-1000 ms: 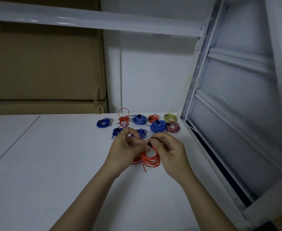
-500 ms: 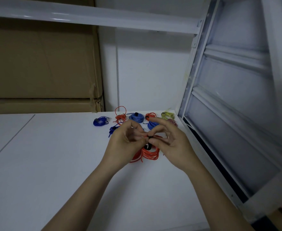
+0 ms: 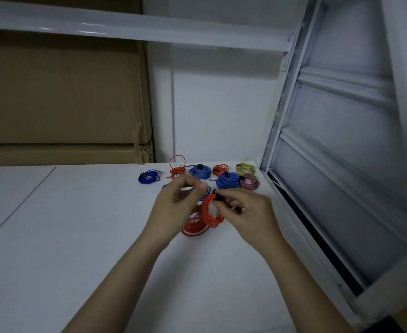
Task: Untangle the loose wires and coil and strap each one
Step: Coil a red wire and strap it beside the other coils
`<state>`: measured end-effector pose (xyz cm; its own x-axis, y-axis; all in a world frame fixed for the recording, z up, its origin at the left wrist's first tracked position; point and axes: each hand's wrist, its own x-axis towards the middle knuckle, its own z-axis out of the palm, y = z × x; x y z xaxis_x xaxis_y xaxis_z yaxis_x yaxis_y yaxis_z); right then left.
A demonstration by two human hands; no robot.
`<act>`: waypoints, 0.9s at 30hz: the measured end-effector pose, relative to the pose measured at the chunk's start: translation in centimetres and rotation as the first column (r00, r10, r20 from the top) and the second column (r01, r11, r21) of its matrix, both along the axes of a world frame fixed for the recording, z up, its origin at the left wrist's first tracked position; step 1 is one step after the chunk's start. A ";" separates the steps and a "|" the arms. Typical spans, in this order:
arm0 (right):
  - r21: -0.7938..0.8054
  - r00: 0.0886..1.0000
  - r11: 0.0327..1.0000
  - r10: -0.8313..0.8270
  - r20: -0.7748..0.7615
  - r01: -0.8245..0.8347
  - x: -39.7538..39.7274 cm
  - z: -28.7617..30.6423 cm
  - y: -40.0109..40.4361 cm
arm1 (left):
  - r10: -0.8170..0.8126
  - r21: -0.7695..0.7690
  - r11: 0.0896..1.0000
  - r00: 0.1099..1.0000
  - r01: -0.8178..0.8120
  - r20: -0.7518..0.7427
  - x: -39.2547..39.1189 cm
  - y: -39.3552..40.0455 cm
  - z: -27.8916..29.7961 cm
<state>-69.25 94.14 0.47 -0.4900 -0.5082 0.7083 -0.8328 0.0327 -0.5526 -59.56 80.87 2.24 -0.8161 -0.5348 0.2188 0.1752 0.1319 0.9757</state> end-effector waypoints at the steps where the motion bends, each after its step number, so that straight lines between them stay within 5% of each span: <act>1: 0.005 1.000 1.000 -0.004 -0.019 0.004 0.0 -0.1 0.0 | -0.010 0.022 1.000 0.999 0.009 0.046 0.0 -0.2 0.0; 11: 0.092 0.988 0.996 0.031 -0.150 -0.017 0.2 -0.9 0.3 | -0.275 0.247 0.945 0.930 0.214 0.244 0.1 -1.0 0.2; 14: 0.146 0.997 0.988 0.063 -0.041 -0.056 0.2 -0.6 0.7 | -0.319 0.231 0.936 0.917 0.265 0.241 0.2 -1.0 0.3; 17: 0.177 0.993 0.980 0.078 0.090 -0.093 0.3 -0.4 0.9 | -0.269 0.165 0.958 0.931 0.233 0.248 0.0 -0.9 0.4; 24: 0.151 0.990 0.987 0.074 -0.117 -0.056 0.1 -0.6 0.5 | -0.076 0.051 0.996 0.985 0.069 0.156 -0.5 -0.4 -0.1; 27: 0.128 0.997 0.990 0.052 0.056 -0.059 0.1 -0.7 0.5 | -0.079 -0.002 0.997 0.991 0.080 0.111 -0.2 0.0 -0.2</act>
<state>-69.20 94.60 -0.23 -0.4928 -0.6217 0.6088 -0.8055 0.0613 -0.5894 -59.75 80.91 2.09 -0.8752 -0.4665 0.1281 0.0766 0.1279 0.9888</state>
